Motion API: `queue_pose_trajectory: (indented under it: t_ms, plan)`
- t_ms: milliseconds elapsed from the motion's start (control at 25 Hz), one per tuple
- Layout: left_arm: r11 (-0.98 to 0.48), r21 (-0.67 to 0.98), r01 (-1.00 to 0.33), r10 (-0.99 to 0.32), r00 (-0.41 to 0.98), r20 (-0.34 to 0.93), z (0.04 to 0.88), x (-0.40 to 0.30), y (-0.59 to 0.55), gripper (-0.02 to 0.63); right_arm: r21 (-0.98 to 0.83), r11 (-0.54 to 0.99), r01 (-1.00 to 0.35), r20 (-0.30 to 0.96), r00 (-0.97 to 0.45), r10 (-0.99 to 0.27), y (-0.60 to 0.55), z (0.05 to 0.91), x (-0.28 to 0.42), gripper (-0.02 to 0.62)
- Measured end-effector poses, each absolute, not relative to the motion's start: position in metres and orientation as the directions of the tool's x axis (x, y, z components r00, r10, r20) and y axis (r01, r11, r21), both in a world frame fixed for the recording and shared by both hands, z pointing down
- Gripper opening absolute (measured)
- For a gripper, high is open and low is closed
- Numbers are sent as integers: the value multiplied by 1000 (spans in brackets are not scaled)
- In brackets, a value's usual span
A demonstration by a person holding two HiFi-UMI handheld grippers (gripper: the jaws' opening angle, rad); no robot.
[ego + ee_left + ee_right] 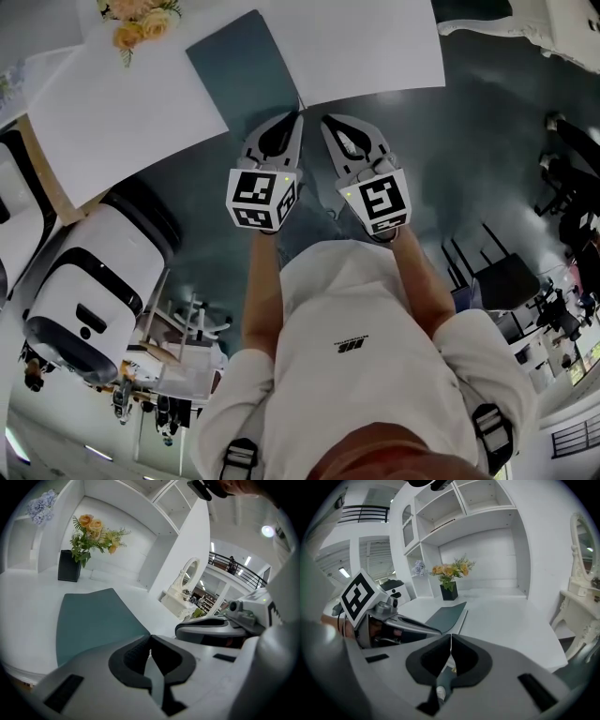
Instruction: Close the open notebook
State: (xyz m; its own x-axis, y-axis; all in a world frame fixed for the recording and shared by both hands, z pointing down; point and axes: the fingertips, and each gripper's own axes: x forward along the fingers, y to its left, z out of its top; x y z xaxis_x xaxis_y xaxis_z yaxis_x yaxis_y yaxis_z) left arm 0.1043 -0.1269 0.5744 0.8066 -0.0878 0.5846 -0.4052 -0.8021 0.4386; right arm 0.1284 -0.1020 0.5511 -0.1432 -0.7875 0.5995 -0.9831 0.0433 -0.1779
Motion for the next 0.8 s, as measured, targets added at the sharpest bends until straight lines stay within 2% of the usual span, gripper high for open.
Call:
queue_pose_trajectory:
  t_ms: [800]
  plan:
    - [-815, 433, -384, -66, 805, 590, 576, 112, -112, 0, -163, -16, -986, 597, -86, -798, -83, 547, 138, -3]
